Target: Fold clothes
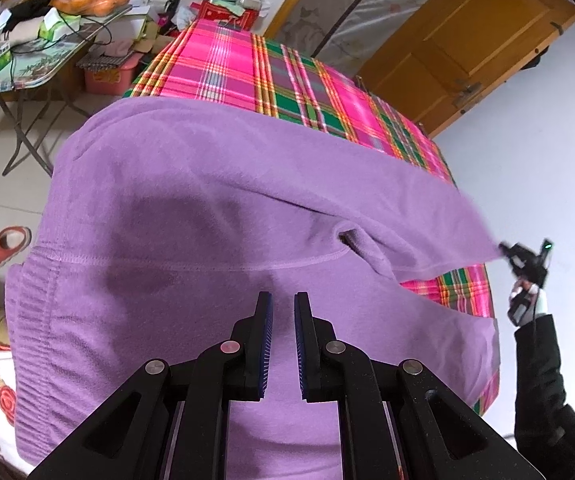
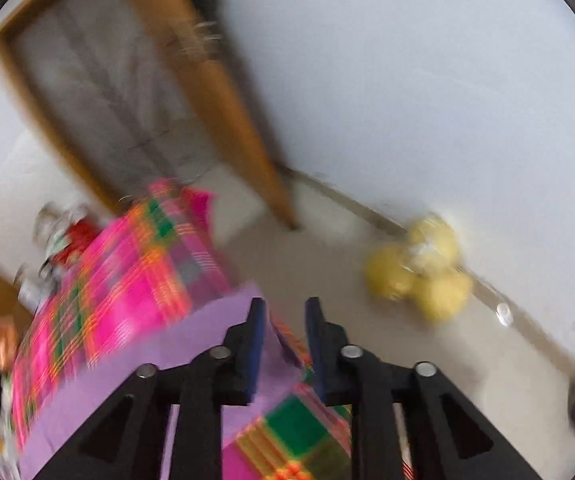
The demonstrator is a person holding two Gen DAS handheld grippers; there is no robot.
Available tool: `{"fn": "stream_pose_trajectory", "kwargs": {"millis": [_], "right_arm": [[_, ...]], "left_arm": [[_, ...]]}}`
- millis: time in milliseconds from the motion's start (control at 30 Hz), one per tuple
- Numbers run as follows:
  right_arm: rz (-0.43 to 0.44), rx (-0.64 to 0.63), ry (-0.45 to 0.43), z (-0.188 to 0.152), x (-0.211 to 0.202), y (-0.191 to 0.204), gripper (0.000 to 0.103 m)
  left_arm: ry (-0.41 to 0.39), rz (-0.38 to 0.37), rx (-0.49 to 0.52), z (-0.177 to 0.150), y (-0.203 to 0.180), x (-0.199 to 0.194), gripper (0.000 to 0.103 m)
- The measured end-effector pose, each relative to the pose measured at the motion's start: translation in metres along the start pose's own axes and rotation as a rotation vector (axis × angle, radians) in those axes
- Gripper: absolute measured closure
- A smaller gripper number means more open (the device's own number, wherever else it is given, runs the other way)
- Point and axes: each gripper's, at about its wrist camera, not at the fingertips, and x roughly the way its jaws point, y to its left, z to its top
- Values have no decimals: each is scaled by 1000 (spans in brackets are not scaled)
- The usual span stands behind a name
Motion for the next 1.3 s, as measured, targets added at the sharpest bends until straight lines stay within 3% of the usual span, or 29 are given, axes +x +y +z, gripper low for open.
{"fn": "stream_pose_trajectory", "kwargs": {"millis": [33, 133, 233, 300, 400, 567, 733, 867, 1033, 1300], "right_arm": [[-13, 41, -14, -4, -2, -8, 65], [29, 35, -35, -14, -14, -7, 64], [213, -21, -81, -22, -46, 14, 64], [331, -137, -116, -33, -70, 44, 59], [472, -267, -59, -52, -86, 88, 55], [579, -501, 52, -101, -99, 159, 55], [515, -903, 106, -178, -96, 244, 55], [543, -1045, 158, -218, -82, 284, 55], [537, -1111, 220, -230, -45, 325, 55], [531, -1097, 292, -227, 15, 368, 55]], "left_arm": [[-10, -6, 1, 0, 0, -3, 92], [-53, -24, 6, 2, 1, -13, 92], [-130, -30, 3, 7, 4, -27, 90], [-189, -24, -13, 10, 9, -39, 88], [-273, -4, -45, 16, 19, -59, 87], [-331, 53, -120, 30, 48, -77, 83], [-330, 99, -175, 57, 96, -76, 71], [-288, 81, -251, 81, 150, -58, 63], [-227, 39, -245, 101, 184, -31, 51], [-126, -16, -152, 119, 189, 15, 46]]}}
